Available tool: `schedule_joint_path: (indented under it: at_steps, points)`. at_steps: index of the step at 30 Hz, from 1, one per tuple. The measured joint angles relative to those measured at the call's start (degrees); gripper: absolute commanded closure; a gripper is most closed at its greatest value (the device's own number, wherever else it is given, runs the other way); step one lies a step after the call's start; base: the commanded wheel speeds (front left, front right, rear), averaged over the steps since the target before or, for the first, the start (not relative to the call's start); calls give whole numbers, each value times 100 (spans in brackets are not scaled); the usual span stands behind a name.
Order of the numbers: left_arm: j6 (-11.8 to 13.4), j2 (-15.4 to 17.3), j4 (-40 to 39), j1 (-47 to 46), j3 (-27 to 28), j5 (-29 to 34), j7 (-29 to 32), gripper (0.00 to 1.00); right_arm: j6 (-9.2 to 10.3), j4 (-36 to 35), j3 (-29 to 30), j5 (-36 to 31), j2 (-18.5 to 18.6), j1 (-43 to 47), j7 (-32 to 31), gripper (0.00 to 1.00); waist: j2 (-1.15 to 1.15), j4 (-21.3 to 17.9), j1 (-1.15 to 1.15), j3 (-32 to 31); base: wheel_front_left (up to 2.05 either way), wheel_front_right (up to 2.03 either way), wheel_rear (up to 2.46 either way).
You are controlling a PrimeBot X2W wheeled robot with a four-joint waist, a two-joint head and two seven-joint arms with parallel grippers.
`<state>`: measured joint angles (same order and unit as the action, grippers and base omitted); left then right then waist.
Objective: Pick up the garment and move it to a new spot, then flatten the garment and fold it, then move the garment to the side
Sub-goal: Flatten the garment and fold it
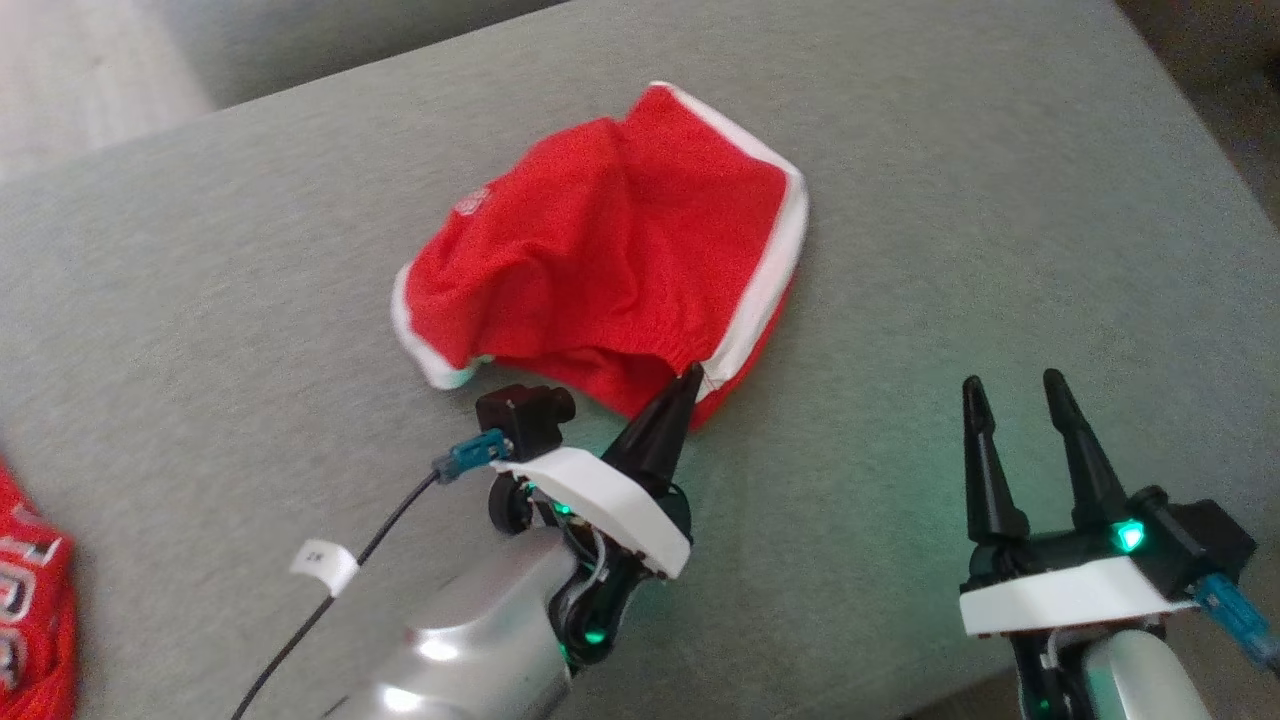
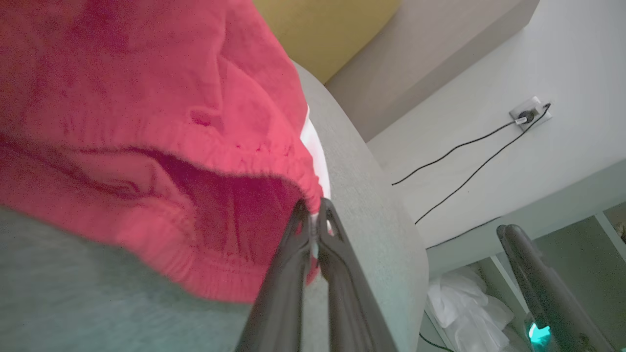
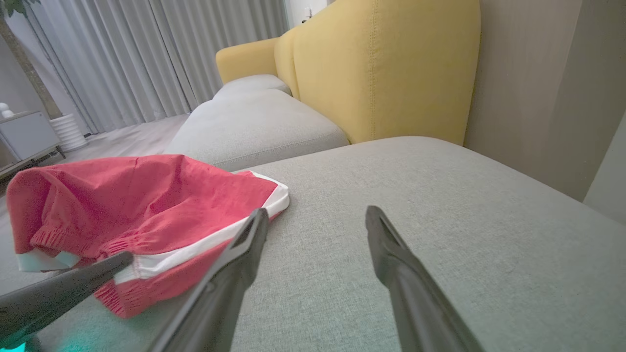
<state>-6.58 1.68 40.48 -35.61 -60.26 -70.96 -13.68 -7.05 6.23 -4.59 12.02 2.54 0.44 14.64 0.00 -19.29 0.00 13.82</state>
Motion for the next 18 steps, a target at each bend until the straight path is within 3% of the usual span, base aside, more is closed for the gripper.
schedule_joint_path:
  at_steps: [4,8,18]
  points:
    - [-9,154,-143,80,225,242,-60,100,0,-1,79,-2,0,-1,0,0,0,427,0,-5,0,0,0]
    - [26,782,-703,521,933,985,-76,100,0,4,160,-64,1,-3,0,0,0,1076,0,-29,0,0,0]
    - [388,1484,-1740,1234,2002,1822,-77,100,0,87,164,-220,2,-25,0,0,0,2264,0,-94,0,0,0]
